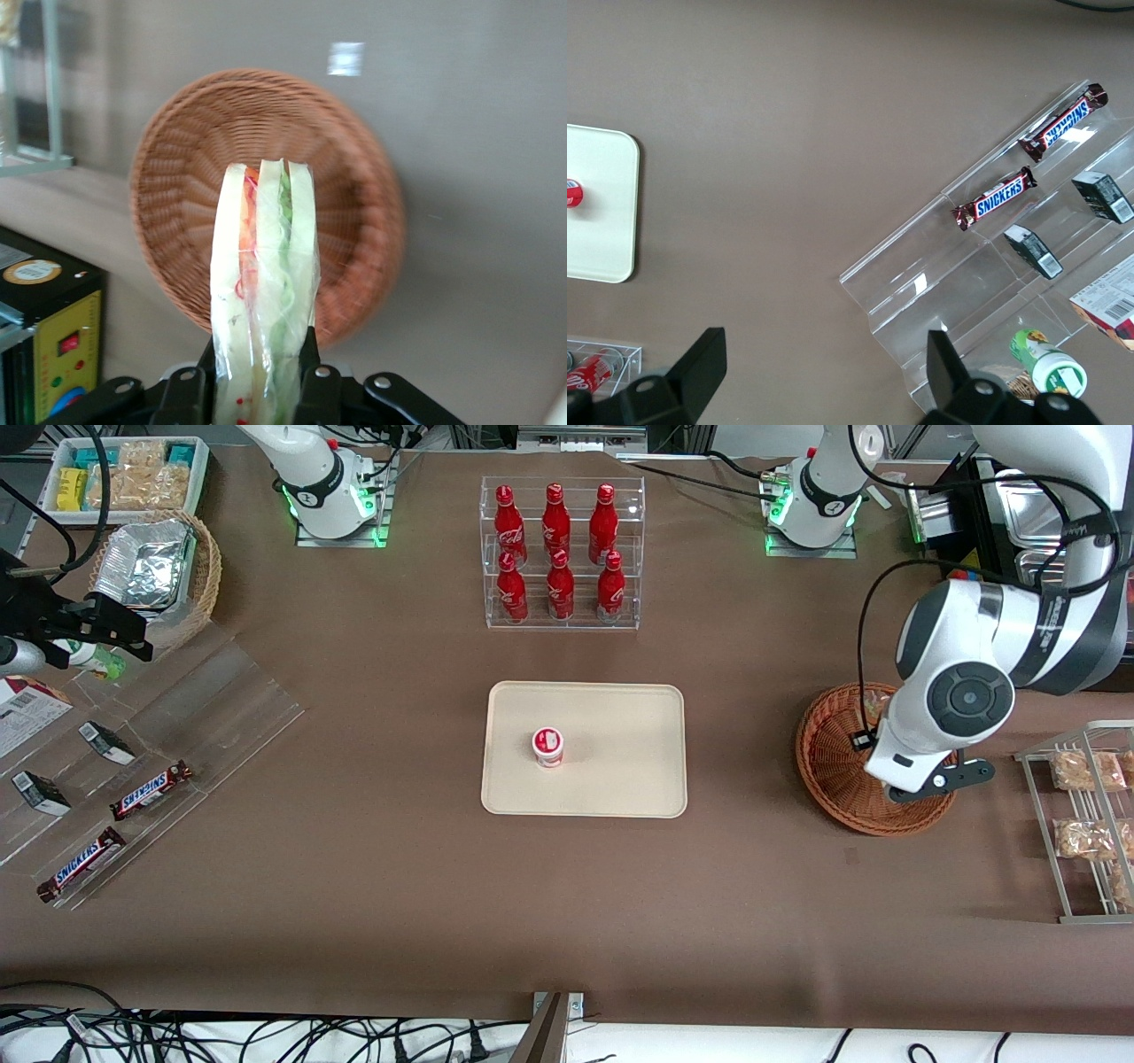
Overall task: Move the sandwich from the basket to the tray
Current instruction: 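Carry the sandwich with the left gripper over to the cream tray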
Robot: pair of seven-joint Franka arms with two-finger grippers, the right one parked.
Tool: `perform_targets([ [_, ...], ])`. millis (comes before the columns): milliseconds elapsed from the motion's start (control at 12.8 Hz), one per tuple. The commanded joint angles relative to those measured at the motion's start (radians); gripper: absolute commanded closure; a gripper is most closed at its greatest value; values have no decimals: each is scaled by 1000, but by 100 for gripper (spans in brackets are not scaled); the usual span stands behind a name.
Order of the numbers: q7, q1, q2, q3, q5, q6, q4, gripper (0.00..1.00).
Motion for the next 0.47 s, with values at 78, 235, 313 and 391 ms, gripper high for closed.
perform_targets([
  [78, 19, -6, 22, -124, -70, -31, 85, 64],
  [235, -15, -33, 57, -190, -90, -11, 88, 64],
  [313, -45, -80, 80, -193, -93, 28, 88, 64],
  [391, -88, -128, 102, -193, -100, 96, 88, 64],
])
